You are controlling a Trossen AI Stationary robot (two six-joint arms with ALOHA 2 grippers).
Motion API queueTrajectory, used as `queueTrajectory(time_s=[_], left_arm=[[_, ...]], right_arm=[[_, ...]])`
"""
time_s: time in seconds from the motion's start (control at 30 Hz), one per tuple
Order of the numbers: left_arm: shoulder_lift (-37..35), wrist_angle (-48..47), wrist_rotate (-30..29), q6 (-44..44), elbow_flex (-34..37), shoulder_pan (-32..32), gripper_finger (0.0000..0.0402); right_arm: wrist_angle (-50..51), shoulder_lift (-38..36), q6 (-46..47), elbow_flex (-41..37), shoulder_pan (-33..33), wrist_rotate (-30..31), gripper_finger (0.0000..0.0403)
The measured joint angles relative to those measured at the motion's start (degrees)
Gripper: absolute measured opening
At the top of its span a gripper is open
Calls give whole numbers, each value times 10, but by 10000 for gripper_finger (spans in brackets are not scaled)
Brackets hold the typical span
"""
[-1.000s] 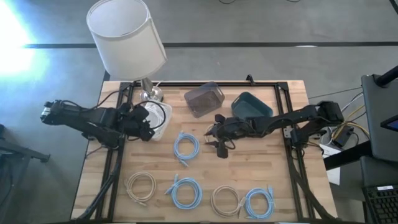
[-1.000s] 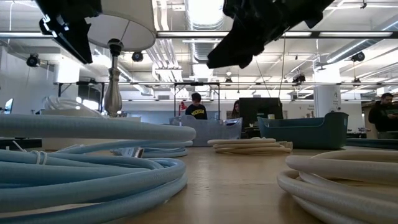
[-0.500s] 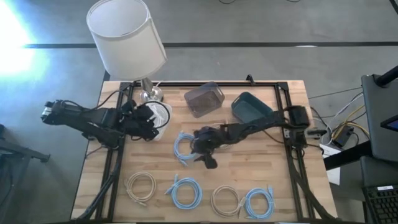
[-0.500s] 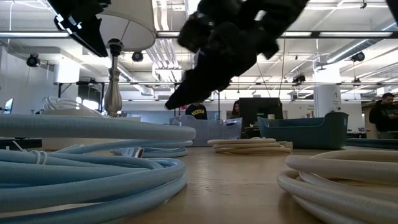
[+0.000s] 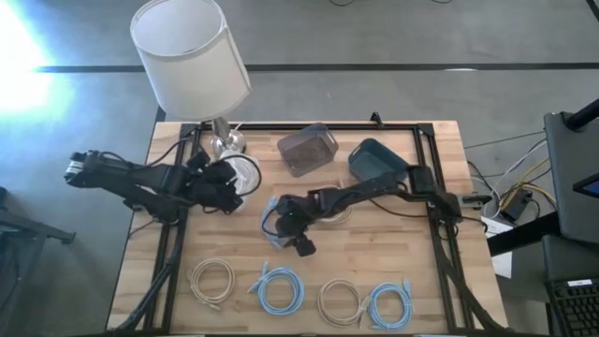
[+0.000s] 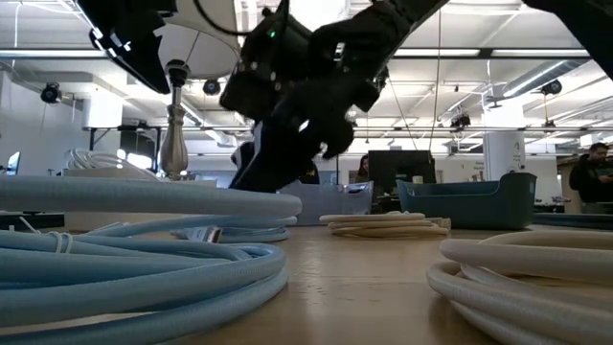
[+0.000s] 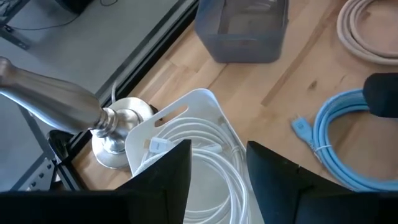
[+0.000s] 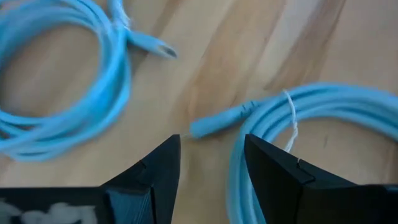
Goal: Sort HDMI cables
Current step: Put the top left light blue HDMI cable into the black bin
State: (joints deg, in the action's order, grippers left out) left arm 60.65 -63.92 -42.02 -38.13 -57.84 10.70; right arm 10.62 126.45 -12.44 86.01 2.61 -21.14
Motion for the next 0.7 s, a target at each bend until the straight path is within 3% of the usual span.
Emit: queueTrajectory(time_s=[0.23,0.7], left_arm=[[16,0,2,0,0,0,157],[26,0,2,3,0,0,156]], right_arm=[[-6,17,11,3,1,72,171],[12,-16,21,0,3,97,121]])
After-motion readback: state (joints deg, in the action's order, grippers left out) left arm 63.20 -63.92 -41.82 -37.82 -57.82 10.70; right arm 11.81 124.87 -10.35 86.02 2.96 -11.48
